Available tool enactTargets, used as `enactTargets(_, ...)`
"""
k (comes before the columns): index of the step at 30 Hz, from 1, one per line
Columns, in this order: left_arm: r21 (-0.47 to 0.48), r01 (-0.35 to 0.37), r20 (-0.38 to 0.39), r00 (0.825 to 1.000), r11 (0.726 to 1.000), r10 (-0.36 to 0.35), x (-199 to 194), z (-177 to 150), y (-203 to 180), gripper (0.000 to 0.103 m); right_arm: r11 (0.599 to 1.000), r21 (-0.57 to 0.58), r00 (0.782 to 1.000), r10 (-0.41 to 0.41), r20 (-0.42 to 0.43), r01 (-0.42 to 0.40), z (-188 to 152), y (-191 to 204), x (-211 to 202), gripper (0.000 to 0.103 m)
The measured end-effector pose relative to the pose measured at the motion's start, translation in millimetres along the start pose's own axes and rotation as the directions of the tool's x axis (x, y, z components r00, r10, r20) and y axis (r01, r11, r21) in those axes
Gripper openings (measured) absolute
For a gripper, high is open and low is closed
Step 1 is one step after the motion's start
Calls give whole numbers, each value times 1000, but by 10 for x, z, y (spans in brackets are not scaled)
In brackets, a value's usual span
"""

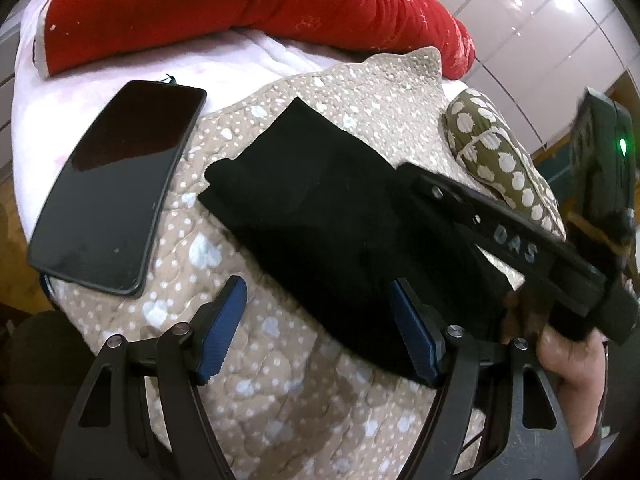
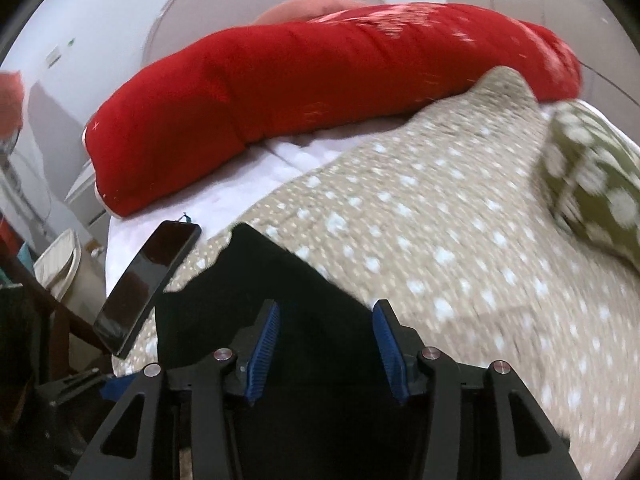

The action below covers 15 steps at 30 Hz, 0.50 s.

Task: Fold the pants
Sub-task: 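Grasp the folded black pants with the left gripper and lift them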

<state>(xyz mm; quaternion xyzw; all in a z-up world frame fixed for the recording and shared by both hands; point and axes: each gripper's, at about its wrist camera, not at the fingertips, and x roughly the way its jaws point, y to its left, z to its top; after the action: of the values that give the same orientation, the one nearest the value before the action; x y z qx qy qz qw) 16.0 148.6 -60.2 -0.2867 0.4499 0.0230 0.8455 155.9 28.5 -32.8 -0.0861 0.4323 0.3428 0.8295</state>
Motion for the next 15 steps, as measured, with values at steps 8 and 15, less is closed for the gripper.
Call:
enactTargets(8, -11, 56, 25, 998, 998, -56, 89, 22, 21, 88, 991, -83, 990, 99, -98, -107, 218, 90, 506, 49)
enactTargets(15, 6, 76, 33, 997, 997, -76, 137, 69, -5, 87, 980, 21, 979, 196, -62, -195, 190, -25, 628, 41)
